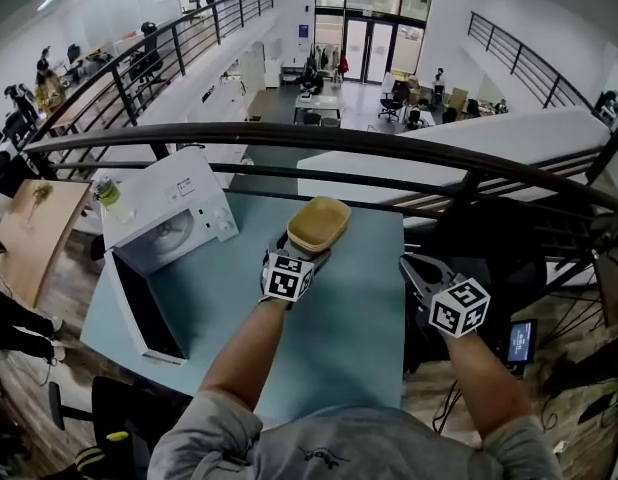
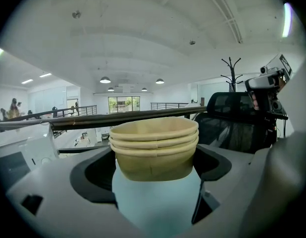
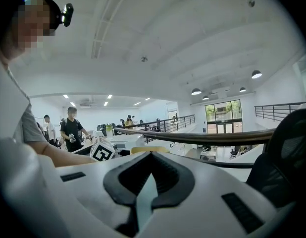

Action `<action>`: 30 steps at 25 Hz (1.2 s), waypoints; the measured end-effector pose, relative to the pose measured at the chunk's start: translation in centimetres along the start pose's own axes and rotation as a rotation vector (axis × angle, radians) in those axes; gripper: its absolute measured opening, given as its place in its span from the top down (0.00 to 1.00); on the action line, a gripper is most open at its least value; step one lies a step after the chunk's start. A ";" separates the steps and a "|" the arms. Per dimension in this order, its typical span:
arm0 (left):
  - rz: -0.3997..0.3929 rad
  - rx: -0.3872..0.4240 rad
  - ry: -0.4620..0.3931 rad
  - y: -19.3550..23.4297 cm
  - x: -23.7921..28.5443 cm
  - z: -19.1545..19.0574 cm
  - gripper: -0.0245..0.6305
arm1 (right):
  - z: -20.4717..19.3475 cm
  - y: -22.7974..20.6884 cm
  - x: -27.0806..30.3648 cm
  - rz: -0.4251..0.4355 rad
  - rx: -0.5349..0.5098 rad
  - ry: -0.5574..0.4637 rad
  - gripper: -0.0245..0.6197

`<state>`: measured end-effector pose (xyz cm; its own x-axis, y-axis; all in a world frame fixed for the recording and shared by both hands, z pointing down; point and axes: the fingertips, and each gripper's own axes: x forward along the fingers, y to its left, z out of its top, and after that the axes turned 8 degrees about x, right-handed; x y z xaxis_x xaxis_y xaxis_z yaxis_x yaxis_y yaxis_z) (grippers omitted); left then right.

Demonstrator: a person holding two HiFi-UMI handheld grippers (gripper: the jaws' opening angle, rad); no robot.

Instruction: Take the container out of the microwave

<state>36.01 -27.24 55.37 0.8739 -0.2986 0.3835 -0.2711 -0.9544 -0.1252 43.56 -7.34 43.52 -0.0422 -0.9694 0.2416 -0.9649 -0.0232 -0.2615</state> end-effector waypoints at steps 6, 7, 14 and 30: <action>-0.011 0.040 -0.048 -3.4 -0.6 5.7 0.18 | 2.6 -0.6 -3.6 0.005 -0.020 -0.047 0.93; -0.004 0.047 -0.056 -3.8 -1.0 6.7 0.18 | 3.1 -0.6 -4.2 0.010 -0.025 -0.055 0.93; 0.092 0.069 -0.110 -5.2 -7.4 11.9 0.18 | 5.7 1.0 -7.7 0.082 -0.060 -0.097 0.93; 0.527 0.078 -0.066 -0.5 -34.0 14.0 0.18 | 8.0 13.6 -6.4 0.436 -0.177 -0.075 0.93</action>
<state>12.11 -16.51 29.59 0.6517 -0.7336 0.1927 -0.6511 -0.6714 -0.3538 32.79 -3.39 30.91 -0.4403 -0.8947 0.0747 -0.8911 0.4253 -0.1587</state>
